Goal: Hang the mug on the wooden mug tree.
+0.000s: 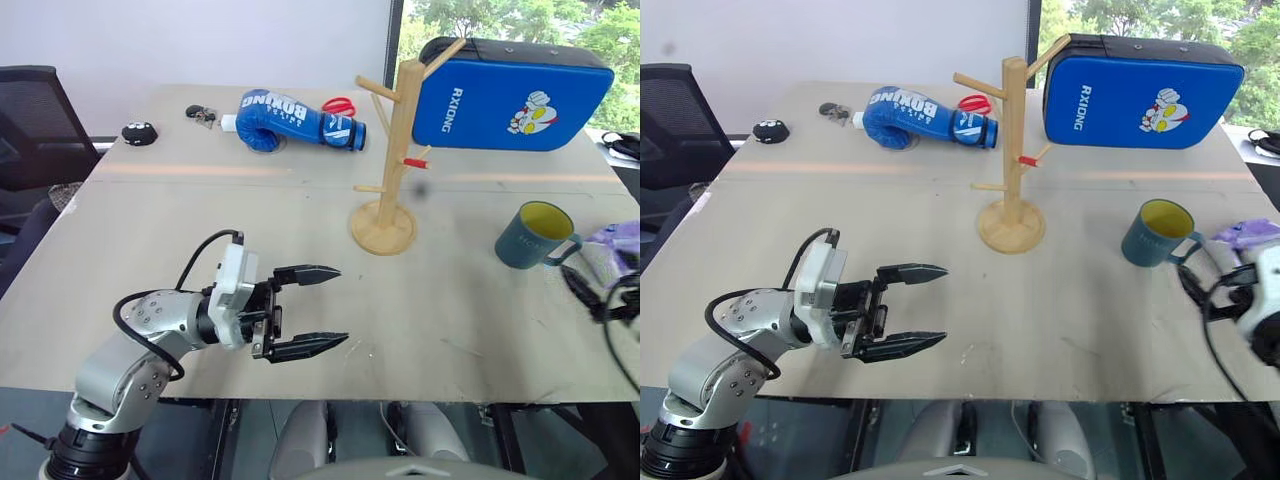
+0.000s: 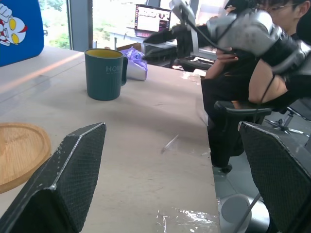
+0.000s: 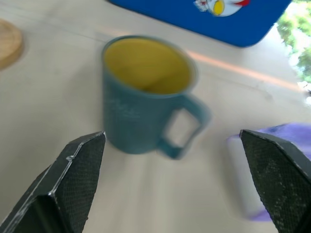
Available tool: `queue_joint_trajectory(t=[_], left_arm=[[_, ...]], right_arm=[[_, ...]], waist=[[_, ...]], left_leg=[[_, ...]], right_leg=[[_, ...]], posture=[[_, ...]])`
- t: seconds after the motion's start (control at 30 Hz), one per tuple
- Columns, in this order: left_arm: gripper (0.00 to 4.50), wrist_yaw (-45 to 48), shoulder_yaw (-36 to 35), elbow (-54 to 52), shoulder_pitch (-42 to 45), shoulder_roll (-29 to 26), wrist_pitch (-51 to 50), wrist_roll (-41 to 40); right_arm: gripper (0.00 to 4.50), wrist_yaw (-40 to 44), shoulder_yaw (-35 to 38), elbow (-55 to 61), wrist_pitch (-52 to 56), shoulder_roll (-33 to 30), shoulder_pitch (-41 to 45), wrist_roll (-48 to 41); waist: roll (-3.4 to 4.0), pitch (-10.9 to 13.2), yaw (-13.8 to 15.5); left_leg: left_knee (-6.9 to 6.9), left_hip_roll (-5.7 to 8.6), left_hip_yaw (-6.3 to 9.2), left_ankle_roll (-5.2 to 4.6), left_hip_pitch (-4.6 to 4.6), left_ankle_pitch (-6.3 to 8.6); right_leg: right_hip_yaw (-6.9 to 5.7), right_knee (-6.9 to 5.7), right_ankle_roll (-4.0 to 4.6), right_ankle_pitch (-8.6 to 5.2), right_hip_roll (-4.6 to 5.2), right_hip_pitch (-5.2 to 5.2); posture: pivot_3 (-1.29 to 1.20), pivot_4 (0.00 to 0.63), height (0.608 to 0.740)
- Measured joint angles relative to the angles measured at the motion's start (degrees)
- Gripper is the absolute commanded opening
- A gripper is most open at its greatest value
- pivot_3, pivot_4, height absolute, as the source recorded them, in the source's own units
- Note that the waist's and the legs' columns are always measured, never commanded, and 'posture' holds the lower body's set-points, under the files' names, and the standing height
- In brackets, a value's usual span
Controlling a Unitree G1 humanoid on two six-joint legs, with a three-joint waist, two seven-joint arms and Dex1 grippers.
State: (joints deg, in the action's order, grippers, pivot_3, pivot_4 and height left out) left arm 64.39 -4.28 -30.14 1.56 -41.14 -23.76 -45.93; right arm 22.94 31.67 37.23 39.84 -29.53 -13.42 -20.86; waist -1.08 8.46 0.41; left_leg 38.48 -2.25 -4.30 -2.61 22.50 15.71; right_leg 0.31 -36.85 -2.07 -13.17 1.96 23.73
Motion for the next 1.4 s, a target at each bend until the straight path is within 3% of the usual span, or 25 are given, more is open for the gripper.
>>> queue_joint_trajectory(t=[0.1,0.23,0.5,1.07,1.2,1.4], left_arm=[[4.5,0.2,0.51,0.43,1.8,0.37,0.04,0.73],[4.5,0.16,0.48,0.58,2.74,0.4,-0.04,0.76],[4.5,-1.19,0.37,0.32,2.48,0.39,-0.84,0.77],[4.5,-4.4,-0.22,-2.09,0.34,0.03,-1.07,0.75],[4.5,-4.64,-0.45,-2.61,0.03,-0.1,-1.14,0.72],[4.5,-4.65,-2.2,-3.12,-1.13,-0.39,-1.33,-0.17]], right_arm=[[3.19,-7.17,-7.78,0.62,-0.1,5.0,1.44,4.98],[1.19,-10.95,-8.52,-1.09,-1.01,5.51,3.65,8.36],[1.19,-11.92,-7.92,-8.35,-3.36,5.93,4.56,9.75],[1.19,-14.06,-7.7,-28.3,-7.69,7.41,17.5,9.37],[0.02,-14.02,-7.79,-33.09,-10.2,7.33,19.69,9.5],[0.02,-13.2,-8.21,-37.43,-13.79,6.18,22.34,9.6]], waist=[[0.05,0.03,0.06],[0.04,0.03,0.3],[0.05,0.03,0.07],[0.06,0.04,-1.08],[0.06,0.04,-1.07],[0.05,0.04,-1.13]], left_leg=[[0.0,0.07,-0.05,0.0,0.08,0.0],[0.0,0.1,-0.03,0.01,0.11,-0.01],[-0.05,0.07,0.01,-0.01,0.12,0.0],[-0.06,0.08,0.0,-0.03,0.1,0.01],[-0.05,0.09,-0.01,-0.03,0.09,0.01],[-0.06,0.08,0.0,-0.03,0.09,0.01]], right_leg=[[0.05,0.01,0.08,0.04,0.03,0.07],[0.03,0.04,0.2,0.1,0.02,0.07],[0.0,0.04,0.18,0.1,-0.03,0.08],[0.08,0.02,0.17,0.15,-0.05,0.07],[0.11,0.02,0.17,0.15,-0.05,0.07],[0.21,0.02,0.16,0.16,-0.06,0.06]], posture=[[0.0,0.15,0.74],[0.0,0.15,0.74],[0.0,0.15,0.74],[0.0,0.15,0.74],[0.0,0.15,0.74],[0.0,0.15,0.74]])
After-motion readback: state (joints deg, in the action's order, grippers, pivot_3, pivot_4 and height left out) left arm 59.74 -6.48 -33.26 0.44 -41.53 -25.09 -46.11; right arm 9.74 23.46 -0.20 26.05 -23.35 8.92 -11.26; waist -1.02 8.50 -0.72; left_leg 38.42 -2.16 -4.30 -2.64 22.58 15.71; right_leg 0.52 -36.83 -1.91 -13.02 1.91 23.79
